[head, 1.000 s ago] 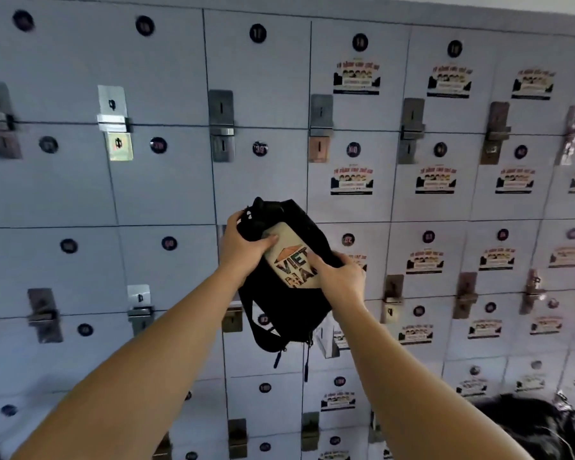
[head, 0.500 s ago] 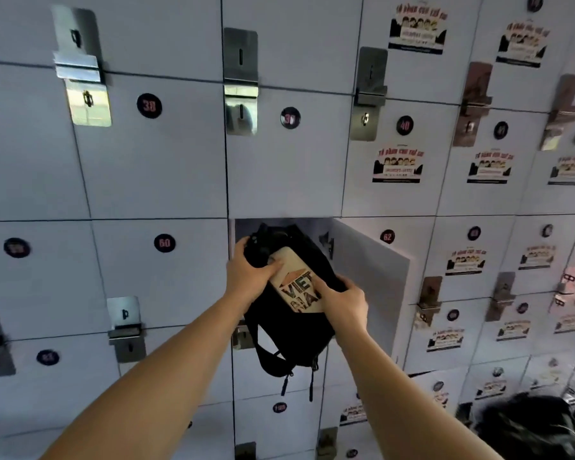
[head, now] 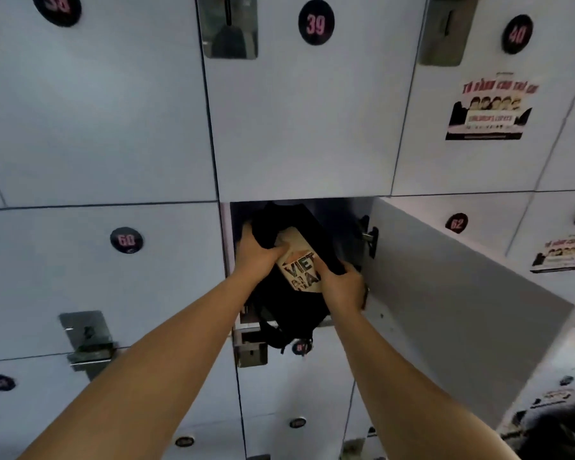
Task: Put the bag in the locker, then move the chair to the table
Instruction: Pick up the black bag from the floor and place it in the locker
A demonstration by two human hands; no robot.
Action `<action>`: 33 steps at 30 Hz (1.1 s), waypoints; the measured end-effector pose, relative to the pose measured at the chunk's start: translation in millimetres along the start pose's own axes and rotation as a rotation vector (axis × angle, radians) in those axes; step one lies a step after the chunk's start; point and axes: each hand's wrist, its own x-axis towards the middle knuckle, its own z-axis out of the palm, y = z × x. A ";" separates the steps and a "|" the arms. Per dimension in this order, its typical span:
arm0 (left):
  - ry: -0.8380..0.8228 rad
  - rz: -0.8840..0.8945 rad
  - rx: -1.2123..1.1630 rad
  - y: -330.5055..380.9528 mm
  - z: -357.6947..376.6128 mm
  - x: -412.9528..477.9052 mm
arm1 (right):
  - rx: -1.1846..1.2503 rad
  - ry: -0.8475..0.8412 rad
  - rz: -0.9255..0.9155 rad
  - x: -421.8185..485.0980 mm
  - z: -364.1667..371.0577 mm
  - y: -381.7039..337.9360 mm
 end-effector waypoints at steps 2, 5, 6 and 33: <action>0.006 -0.035 0.004 -3.7 6.3 16.6 | 0.000 -0.014 0.009 13.5 11.1 0.4; -0.024 -0.078 -0.004 -8.2 13.7 41.8 | -0.008 -0.017 0.033 37.5 27.7 2.0; -0.039 -0.104 0.010 -10.6 16.0 48.8 | -0.022 -0.012 0.044 45.0 31.9 1.7; 0.094 0.333 0.138 -33.1 13.3 -15.3 | -0.306 -0.008 -0.431 51.1 24.5 -34.4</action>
